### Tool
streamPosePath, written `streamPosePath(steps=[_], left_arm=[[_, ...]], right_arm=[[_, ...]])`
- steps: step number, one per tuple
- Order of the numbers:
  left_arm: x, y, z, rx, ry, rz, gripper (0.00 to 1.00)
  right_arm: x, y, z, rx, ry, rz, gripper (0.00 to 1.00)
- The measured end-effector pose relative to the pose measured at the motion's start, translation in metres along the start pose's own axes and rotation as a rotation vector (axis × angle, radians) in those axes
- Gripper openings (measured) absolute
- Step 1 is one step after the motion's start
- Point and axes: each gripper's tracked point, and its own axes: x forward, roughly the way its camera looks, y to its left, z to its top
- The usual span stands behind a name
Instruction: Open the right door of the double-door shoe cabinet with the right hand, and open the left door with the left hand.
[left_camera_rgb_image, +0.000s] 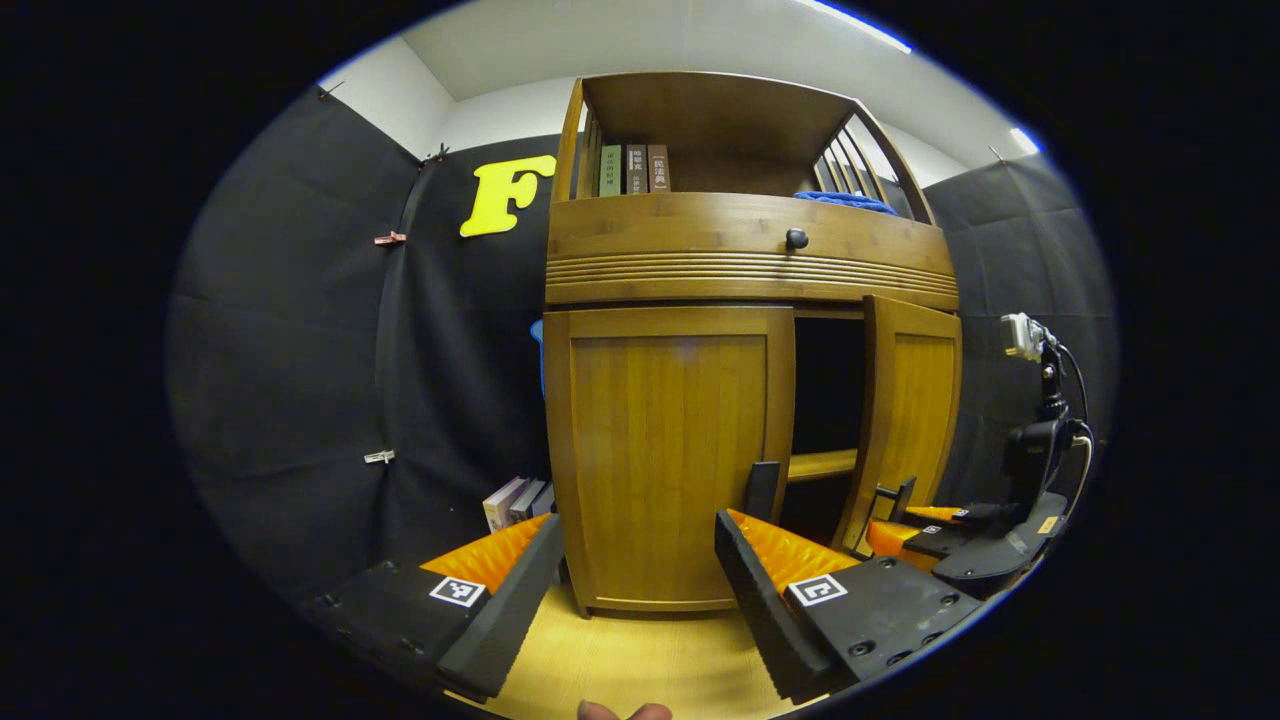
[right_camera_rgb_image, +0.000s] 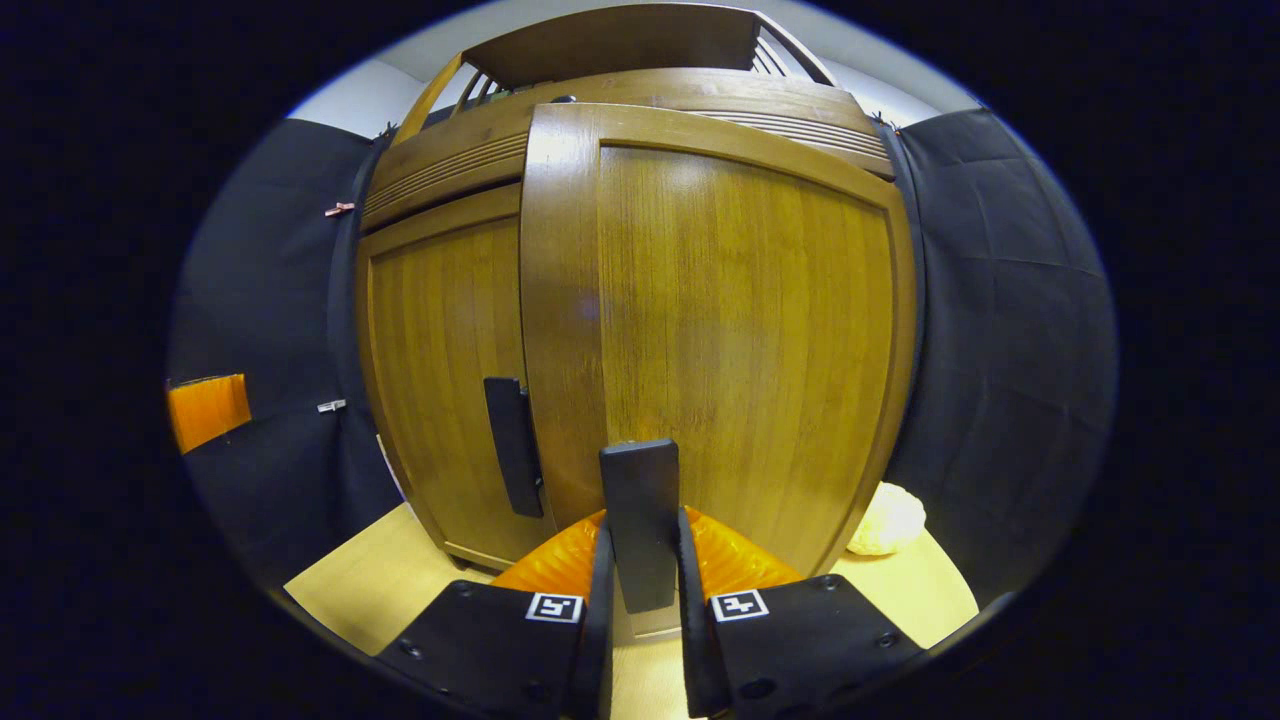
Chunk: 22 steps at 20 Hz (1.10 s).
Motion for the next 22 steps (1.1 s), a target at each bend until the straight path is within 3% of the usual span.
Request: streamPosePath(steps=[10, 22], left_arm=[[-0.014, -0.014, -0.002, -0.013, -0.001, -0.019, 0.94], [-0.012, -0.040, -0.001, -0.015, -0.004, -0.079, 0.94]], right_arm=[[-0.062, -0.040, -0.008, 0.011, 0.005, -0.049, 0.31], [-0.102, -0.090, -0.012, 0.027, -0.007, -0.128, 0.31]])
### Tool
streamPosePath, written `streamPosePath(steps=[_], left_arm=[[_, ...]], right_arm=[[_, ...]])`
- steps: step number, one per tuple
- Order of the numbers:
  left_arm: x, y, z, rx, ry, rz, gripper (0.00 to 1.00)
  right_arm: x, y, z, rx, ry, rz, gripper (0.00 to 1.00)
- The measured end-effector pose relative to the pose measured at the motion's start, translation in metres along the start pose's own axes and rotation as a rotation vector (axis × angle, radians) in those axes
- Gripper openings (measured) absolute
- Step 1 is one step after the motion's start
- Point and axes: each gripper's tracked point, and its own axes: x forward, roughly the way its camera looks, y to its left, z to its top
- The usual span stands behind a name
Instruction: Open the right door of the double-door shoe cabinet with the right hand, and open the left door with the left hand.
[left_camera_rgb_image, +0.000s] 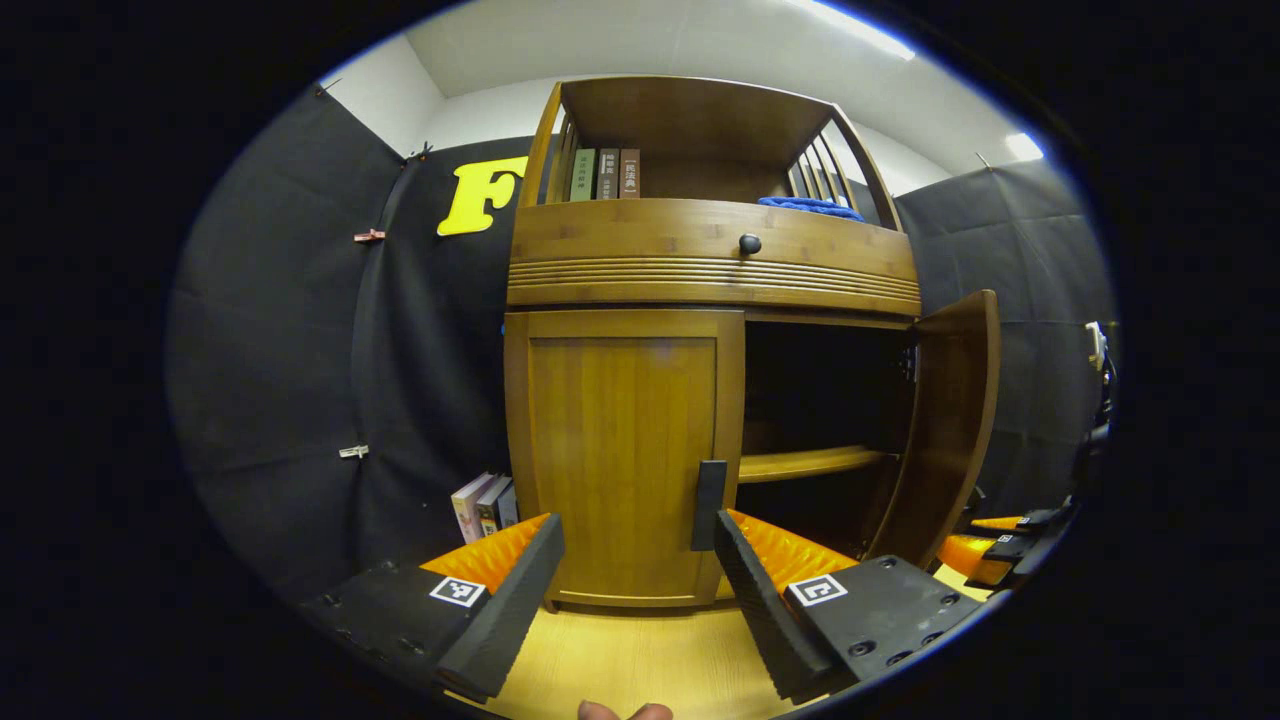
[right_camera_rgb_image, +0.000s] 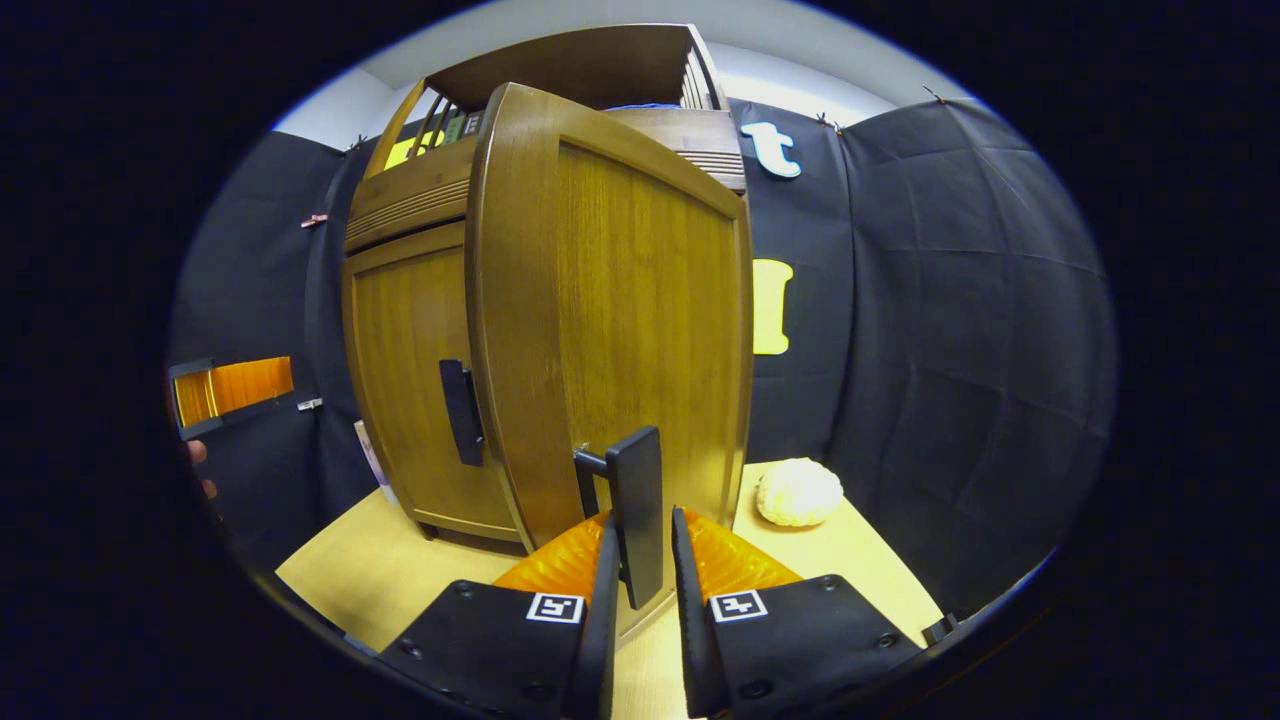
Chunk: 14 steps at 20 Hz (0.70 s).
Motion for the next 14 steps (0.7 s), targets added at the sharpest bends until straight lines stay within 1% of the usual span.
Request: streamPosePath(steps=[4, 6, 8, 9, 10, 11, 12, 13, 14], left_arm=[[0.000, -0.007, -0.001, -0.001, 0.003, -0.020, 0.94], [0.001, -0.010, -0.001, -0.003, 0.003, -0.029, 0.94], [0.001, -0.014, -0.003, -0.006, 0.006, -0.037, 0.94], [0.002, -0.016, -0.003, -0.007, 0.008, -0.041, 0.94], [0.002, -0.017, -0.004, -0.009, 0.009, -0.046, 0.94], [0.003, -0.020, -0.004, -0.010, 0.009, -0.051, 0.92], [0.004, -0.022, -0.003, -0.011, 0.010, -0.057, 0.92], [0.005, -0.025, -0.003, -0.012, 0.009, -0.062, 0.92], [0.007, -0.028, -0.004, -0.012, 0.010, -0.069, 0.94]], right_arm=[[-0.007, -0.024, -0.001, 0.016, -0.004, -0.041, 0.31], [-0.008, -0.041, 0.001, 0.020, -0.004, -0.073, 0.31], [-0.009, -0.056, 0.003, 0.034, -0.004, -0.084, 0.31], [-0.005, -0.069, 0.002, 0.029, -0.012, -0.105, 0.31], [-0.042, -0.075, 0.010, 0.040, -0.001, -0.113, 0.36], [-0.019, -0.100, 0.008, 0.047, -0.004, -0.123, 0.11], [-0.011, -0.109, 0.008, 0.078, 0.007, -0.093, 0.08], [-0.012, -0.110, 0.009, 0.094, 0.016, -0.070, 0.08], [-0.009, -0.113, 0.012, 0.084, 0.016, -0.052, 0.08]])
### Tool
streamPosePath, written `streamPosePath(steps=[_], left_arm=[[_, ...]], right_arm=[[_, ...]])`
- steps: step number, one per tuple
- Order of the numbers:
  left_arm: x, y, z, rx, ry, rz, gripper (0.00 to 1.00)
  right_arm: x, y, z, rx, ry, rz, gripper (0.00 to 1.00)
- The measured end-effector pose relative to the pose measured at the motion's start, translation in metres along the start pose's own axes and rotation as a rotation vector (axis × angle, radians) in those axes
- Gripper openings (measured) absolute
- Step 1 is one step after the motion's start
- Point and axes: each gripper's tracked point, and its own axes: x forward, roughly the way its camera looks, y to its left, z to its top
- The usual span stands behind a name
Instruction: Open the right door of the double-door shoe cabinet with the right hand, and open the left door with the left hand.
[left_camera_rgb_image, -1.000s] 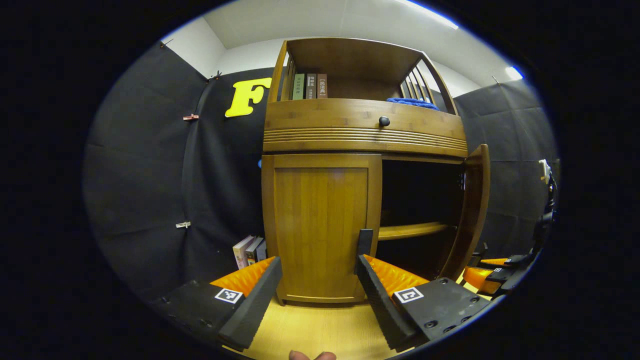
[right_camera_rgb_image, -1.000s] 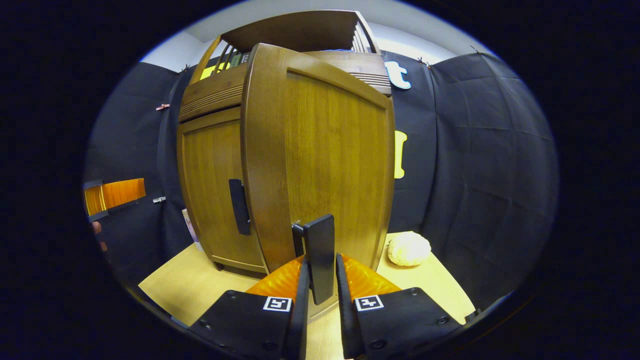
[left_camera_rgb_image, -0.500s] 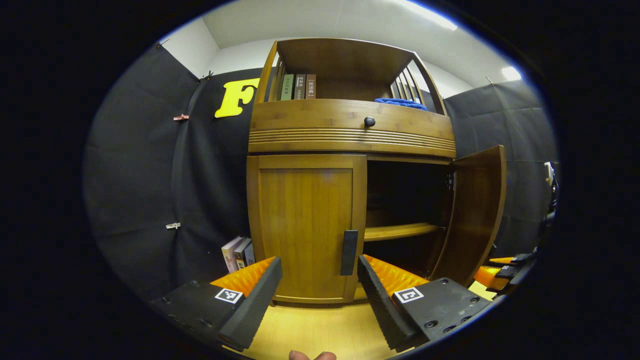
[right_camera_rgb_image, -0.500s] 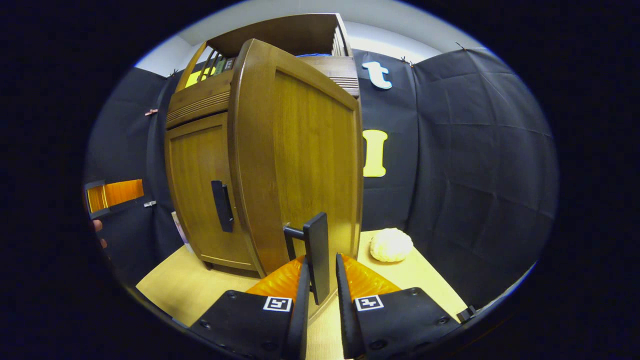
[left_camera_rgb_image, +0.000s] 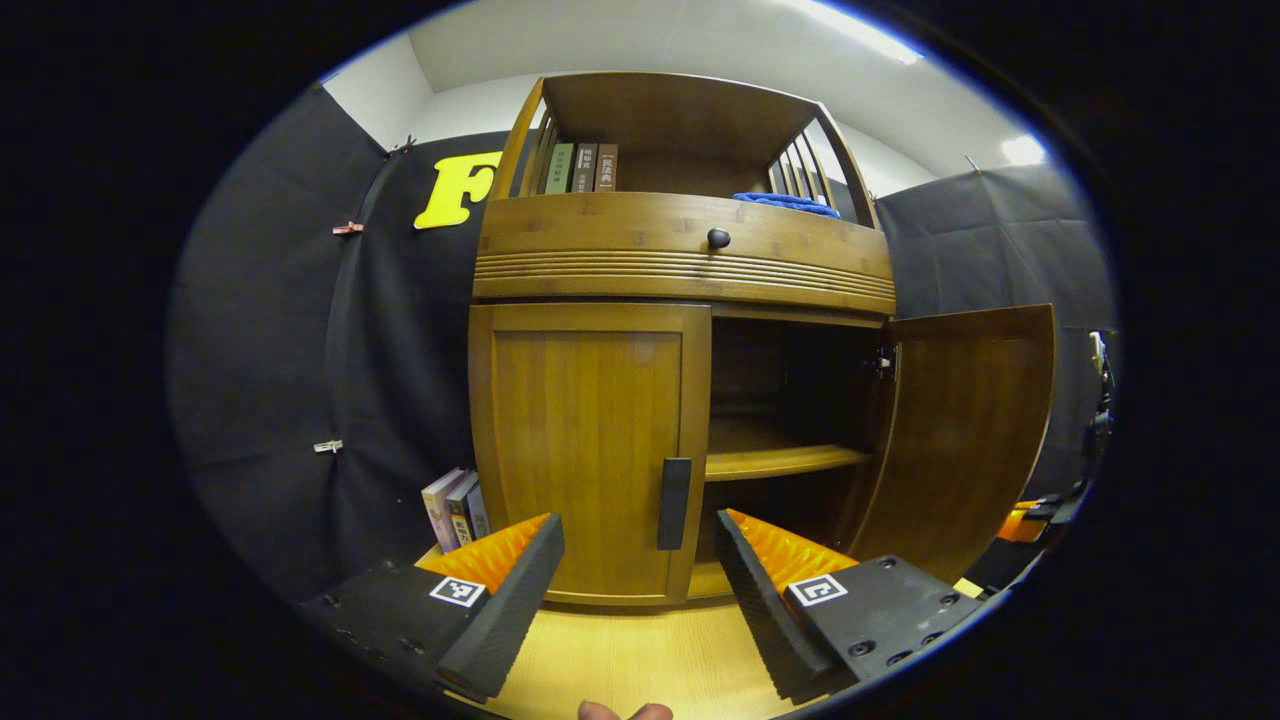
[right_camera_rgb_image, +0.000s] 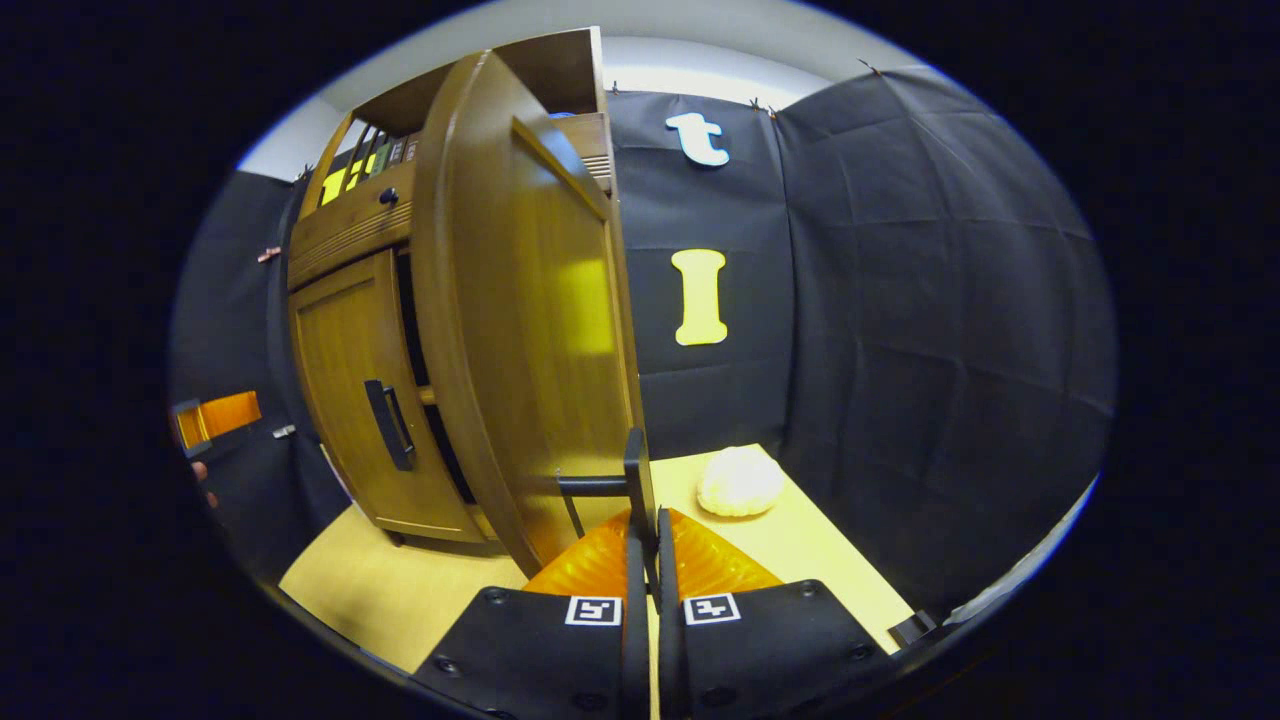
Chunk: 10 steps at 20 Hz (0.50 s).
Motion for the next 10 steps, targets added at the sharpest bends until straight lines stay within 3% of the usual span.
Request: streamPosePath(steps=[5, 10], left_arm=[[0.007, -0.009, -0.001, 0.002, 0.007, -0.017, 0.94], [0.014, -0.011, -0.001, 0.015, 0.011, -0.021, 0.92]], right_arm=[[-0.002, -0.022, 0.004, -0.022, 0.015, 0.079, 0.08], [-0.007, -0.037, 0.007, -0.031, 0.008, 0.070, 0.12]])
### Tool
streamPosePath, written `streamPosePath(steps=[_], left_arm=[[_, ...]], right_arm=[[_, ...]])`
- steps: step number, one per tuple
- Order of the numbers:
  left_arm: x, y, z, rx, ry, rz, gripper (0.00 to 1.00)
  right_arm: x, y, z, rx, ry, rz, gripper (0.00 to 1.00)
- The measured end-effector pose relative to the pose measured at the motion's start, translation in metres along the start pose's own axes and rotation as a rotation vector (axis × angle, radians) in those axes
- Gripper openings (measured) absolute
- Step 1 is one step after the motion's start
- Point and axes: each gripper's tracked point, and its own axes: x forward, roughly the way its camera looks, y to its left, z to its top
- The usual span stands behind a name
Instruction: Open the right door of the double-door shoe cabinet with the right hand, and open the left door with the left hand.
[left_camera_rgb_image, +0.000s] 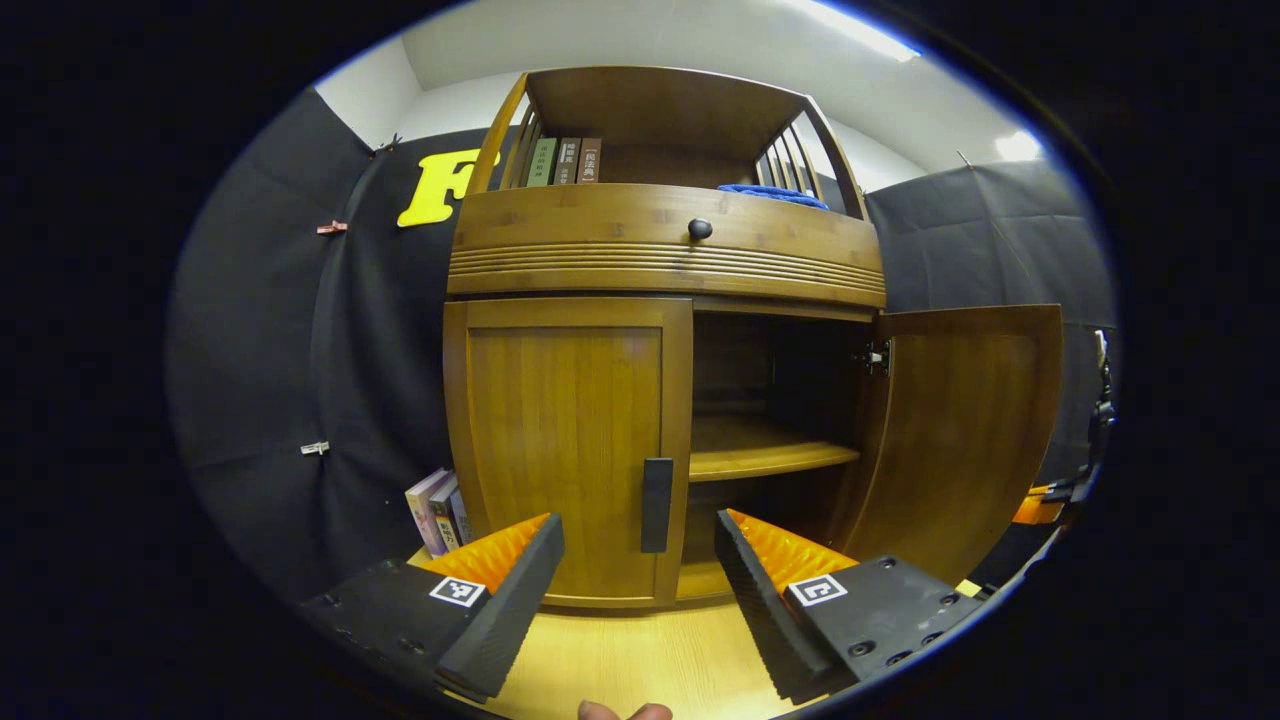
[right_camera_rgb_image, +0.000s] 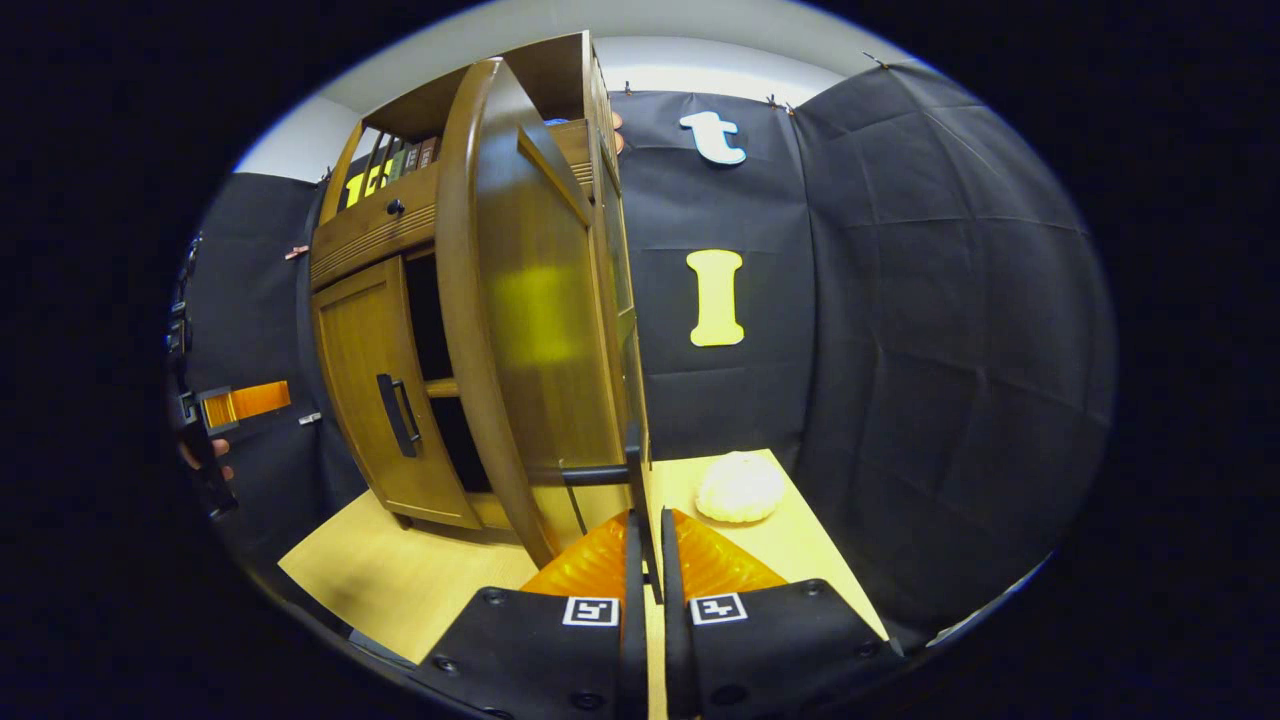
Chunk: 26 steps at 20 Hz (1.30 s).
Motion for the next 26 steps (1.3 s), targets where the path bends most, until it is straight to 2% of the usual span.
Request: streamPosePath(steps=[3, 4, 6, 7, 8, 10, 11, 14, 16, 21, 23, 26], left_arm=[[0.008, -0.004, 0.000, -0.007, 0.005, -0.012, 0.94], [0.010, -0.006, -0.001, -0.006, 0.006, -0.017, 0.92], [0.014, -0.009, 0.000, -0.002, 0.003, -0.028, 0.94], [0.016, -0.011, 0.001, -0.001, -0.001, -0.035, 0.92], [0.020, -0.013, 0.000, 0.001, 0.000, -0.040, 0.94], [0.025, -0.017, -0.004, 0.003, 0.010, -0.053, 0.92], [0.029, -0.019, -0.005, 0.002, 0.014, -0.061, 0.92], [0.043, -0.024, -0.014, 0.011, 0.027, -0.075, 0.94], [0.057, -0.025, -0.021, 0.020, 0.035, -0.075, 0.94], [0.109, -0.024, -0.037, 0.008, 0.049, -0.069, 0.95], [0.130, -0.018, -0.043, -0.010, 0.057, -0.051, 0.90], [0.162, -0.012, -0.053, -0.036, 0.072, -0.025, 0.79]], right_arm=[[-0.006, -0.014, 0.002, -0.034, -0.007, -0.059, 0.11], [-0.014, -0.023, 0.001, -0.045, -0.012, -0.073, 0.12], [-0.027, -0.028, -0.002, -0.063, -0.017, -0.092, 0.12], [-0.031, -0.024, -0.001, -0.070, -0.021, -0.088, 0.12], [-0.033, -0.023, 0.000, -0.081, -0.027, -0.103, 0.19], [-0.039, -0.024, 0.006, -0.095, -0.045, -0.129, 0.23], [-0.042, -0.024, 0.011, -0.100, -0.060, -0.145, 0.35], [-0.058, -0.043, 0.032, -0.137, -0.130, -0.272, 0.74], [-0.070, -0.044, 0.055, -0.122, -0.195, -0.314, 0.99], [-0.105, -0.054, 0.111, -0.093, -0.353, -0.428, 0.98], [-0.115, -0.056, 0.133, -0.100, -0.412, -0.455, 0.95], [-0.117, -0.065, 0.139, -0.095, -0.420, -0.488, 0.97]])
